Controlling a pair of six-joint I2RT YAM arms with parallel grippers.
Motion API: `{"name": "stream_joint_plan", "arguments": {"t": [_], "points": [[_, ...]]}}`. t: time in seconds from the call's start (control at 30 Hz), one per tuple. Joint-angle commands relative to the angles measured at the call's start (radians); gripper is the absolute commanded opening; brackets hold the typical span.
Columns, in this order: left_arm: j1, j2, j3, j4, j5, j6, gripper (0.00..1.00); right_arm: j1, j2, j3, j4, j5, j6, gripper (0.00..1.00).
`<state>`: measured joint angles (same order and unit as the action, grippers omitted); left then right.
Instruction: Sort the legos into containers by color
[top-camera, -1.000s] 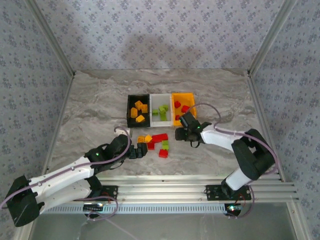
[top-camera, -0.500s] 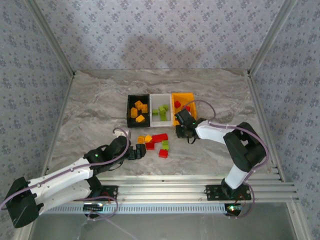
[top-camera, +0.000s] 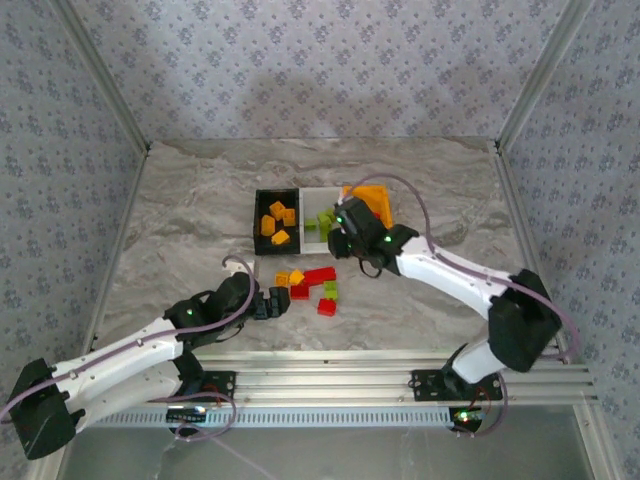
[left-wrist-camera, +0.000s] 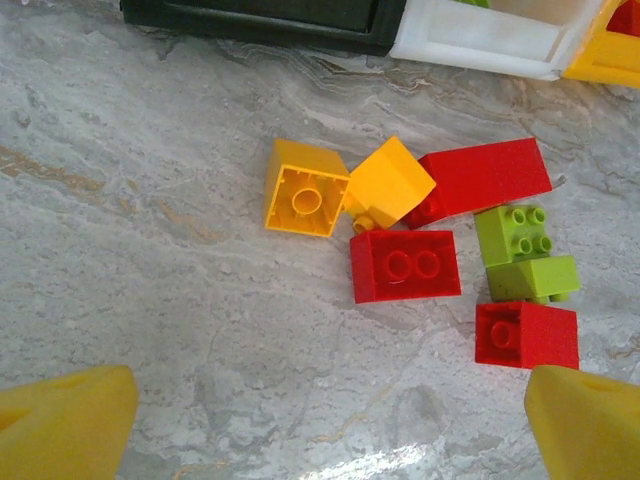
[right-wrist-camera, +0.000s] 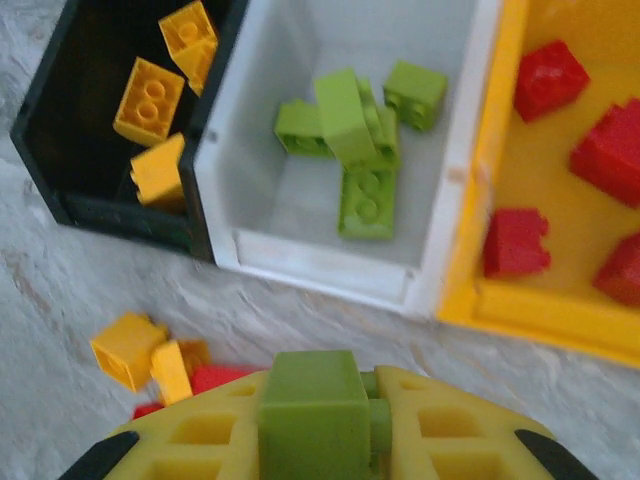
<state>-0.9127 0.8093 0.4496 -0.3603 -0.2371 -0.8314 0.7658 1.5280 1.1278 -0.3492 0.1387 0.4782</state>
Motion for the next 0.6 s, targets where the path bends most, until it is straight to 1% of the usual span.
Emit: {"name": "stream_joint_plan", "arguments": {"t": [0.0, 0.17, 0.27, 0.3, 0.33, 0.47, 0.5, 0.57], "points": [[0.0, -0.022, 0.012, -0.047, -0.021, 0.0, 0.99, -0.018, 0.146, 0.127, -0.039, -0.016, -0.027, 0.27], [0.001, -0.049, 0.011, -0.069, -0.018, -0.001, 0.99, -0.048, 0.367, 0.331, -0.094, -0.013, -0.033, 0.27], [0.003, -0.065, 0.009, -0.075, -0.015, -0.002, 0.99, -0.066, 0.457, 0.41, -0.104, 0.002, -0.028, 0.27], [0.003, -0.068, 0.01, -0.075, -0.013, -0.002, 1.0, -0.072, 0.479, 0.429, -0.103, 0.006, -0.028, 0.28], [0.003, -0.069, 0.011, -0.075, -0.011, 0.002, 0.99, -0.076, 0.494, 0.442, -0.104, 0.004, -0.028, 0.32], [0.003, -0.065, 0.015, -0.085, -0.002, 0.008, 0.99, -0.082, 0.503, 0.459, -0.093, 0.01, -0.018, 0.6], [0.003, -0.065, 0.015, -0.088, -0.005, 0.011, 0.99, -0.08, 0.491, 0.455, -0.087, 0.01, -0.019, 0.64], [0.003, -0.065, 0.016, -0.087, -0.008, 0.014, 0.99, -0.072, 0.46, 0.441, -0.072, 0.014, -0.025, 0.68]]}}
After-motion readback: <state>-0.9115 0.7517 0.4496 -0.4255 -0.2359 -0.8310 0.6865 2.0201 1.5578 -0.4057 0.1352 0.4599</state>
